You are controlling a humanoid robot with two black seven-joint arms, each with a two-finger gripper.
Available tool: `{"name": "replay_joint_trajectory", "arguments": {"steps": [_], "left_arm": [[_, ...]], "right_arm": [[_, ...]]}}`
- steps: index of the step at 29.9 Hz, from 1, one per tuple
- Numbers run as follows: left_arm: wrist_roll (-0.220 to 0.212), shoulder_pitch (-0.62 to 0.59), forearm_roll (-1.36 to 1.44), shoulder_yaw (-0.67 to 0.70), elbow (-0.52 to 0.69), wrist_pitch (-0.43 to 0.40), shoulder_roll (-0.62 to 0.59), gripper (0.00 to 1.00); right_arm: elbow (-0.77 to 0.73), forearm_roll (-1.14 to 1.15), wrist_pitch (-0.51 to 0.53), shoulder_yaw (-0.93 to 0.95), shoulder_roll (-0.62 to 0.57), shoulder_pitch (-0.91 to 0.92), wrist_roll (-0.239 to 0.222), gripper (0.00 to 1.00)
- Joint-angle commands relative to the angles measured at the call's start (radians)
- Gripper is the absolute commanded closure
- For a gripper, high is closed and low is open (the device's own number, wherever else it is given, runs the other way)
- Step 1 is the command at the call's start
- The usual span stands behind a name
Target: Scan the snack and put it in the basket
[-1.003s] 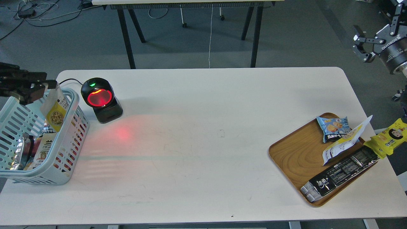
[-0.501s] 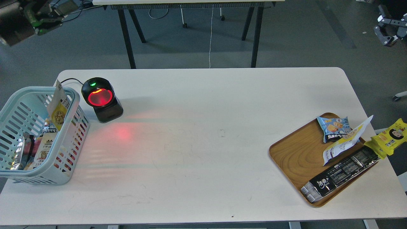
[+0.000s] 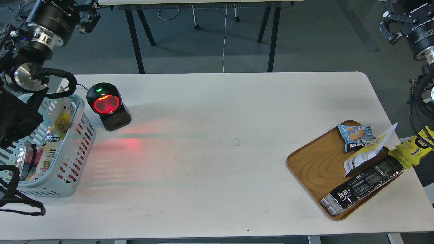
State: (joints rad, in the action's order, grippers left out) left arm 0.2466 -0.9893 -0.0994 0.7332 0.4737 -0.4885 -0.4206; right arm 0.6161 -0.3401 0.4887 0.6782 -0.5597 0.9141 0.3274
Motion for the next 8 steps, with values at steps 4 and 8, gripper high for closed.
{"name": "replay_joint_trajectory", "arguments": {"steps": [4, 8], "left_arm": [[-0.01, 0.0, -0.069, 0.055, -0.105, 0.0, 0.08, 0.0], [0.0, 0.004, -0.072, 0.057, -0.106, 0.0, 0.105, 0.0]], "right_arm": [[-0.084, -0.005, 0.0, 0.058, 0.093, -0.003, -0.011, 0.0], [-0.091, -0.004, 0.0, 0.06, 0.098, -0.001, -0.011, 0.0]]}}
